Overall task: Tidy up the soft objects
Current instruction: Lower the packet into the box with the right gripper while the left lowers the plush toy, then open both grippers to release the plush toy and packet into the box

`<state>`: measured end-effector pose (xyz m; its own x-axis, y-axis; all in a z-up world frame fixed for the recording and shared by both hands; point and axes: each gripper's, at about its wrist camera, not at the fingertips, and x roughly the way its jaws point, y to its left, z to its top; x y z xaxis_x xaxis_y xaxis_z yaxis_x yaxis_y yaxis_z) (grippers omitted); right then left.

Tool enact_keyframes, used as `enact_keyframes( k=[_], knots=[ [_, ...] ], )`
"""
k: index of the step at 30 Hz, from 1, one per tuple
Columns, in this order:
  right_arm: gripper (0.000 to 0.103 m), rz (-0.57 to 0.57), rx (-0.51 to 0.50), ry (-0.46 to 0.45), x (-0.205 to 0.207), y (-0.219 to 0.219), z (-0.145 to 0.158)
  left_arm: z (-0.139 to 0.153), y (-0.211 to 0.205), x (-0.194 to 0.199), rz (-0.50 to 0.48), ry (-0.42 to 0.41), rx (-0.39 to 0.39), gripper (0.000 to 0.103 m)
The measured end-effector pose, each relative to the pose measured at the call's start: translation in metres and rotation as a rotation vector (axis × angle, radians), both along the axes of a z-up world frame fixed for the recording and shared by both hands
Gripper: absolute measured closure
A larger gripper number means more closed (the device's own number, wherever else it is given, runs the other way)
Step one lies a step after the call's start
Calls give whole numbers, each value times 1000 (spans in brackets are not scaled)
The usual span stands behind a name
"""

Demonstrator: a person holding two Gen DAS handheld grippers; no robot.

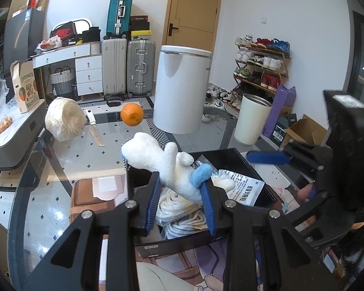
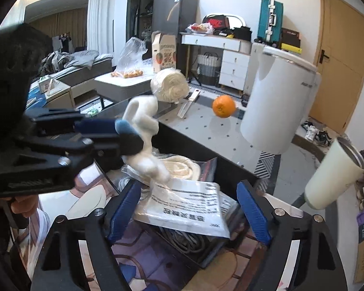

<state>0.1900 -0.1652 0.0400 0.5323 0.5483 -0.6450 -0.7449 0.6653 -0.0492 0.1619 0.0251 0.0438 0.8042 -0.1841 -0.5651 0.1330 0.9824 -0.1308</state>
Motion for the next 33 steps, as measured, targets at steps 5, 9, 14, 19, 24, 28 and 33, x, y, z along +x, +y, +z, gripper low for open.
enact_keyframes(
  k=[5, 9, 14, 19, 24, 28, 33],
  knots=[
    [19, -39, -8, -19, -3, -11, 1, -10, -3, 10, -5, 32, -15, 72],
    [18, -54, -34, -13, -4, -17, 0, -21, -7, 17, -7, 63, -14, 71],
    [18, -99, -105, -27, 6, -15, -8, -28, -9, 18, -10, 88, -9, 69],
    [18, -101, -134, -21, 14, -8, -16, -32, -13, 19, -10, 124, 8, 69],
    [18, -106, -143, -29, 18, -5, -16, -30, -17, 13, 5, 151, 30, 66],
    [18, -106, -95, -52, 11, -10, -7, -28, -16, 9, 15, 144, 46, 44],
    [16, -123, -45, -63, -4, -22, 2, -24, -13, -2, 13, 113, 30, 27]
  ],
)
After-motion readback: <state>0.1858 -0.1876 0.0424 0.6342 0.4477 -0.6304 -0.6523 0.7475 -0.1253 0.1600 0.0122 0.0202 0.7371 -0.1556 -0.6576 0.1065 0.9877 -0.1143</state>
